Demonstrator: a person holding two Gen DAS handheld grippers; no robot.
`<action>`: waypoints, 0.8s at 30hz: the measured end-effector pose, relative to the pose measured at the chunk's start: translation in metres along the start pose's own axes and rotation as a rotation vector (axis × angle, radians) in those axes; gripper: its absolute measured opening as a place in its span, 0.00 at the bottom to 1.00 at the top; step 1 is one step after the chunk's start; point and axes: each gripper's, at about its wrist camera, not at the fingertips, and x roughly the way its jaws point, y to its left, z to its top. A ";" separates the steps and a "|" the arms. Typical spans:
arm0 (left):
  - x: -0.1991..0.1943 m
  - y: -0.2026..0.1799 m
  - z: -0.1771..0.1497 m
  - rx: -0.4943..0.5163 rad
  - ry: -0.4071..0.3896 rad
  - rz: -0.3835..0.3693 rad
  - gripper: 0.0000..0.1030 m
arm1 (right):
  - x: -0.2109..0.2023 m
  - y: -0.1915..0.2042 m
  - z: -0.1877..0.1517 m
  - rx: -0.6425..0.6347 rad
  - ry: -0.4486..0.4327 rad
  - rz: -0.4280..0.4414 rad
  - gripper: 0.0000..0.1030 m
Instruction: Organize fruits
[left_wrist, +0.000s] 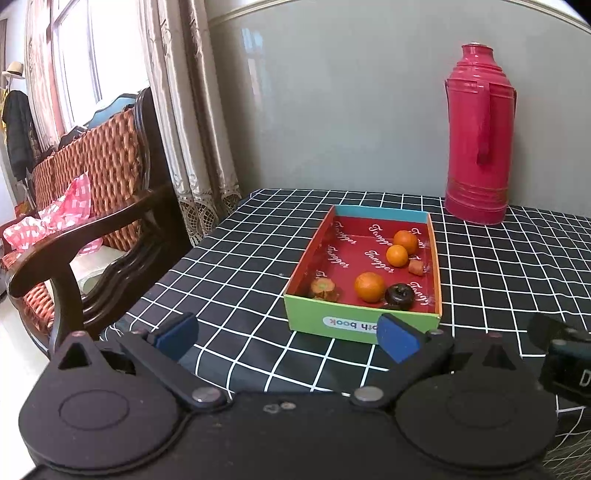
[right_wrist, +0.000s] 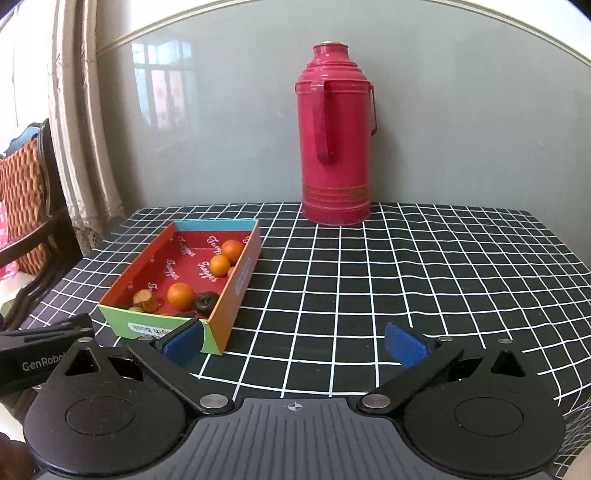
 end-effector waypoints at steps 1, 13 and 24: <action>0.000 0.000 0.000 0.000 0.000 -0.001 0.94 | 0.000 0.000 0.000 -0.001 0.001 0.001 1.00; 0.002 -0.004 0.002 -0.005 0.000 -0.012 0.94 | 0.002 0.000 -0.001 0.003 0.003 0.009 1.00; 0.003 -0.005 0.004 -0.010 0.002 -0.018 0.94 | 0.005 0.000 -0.001 0.003 0.005 0.010 1.00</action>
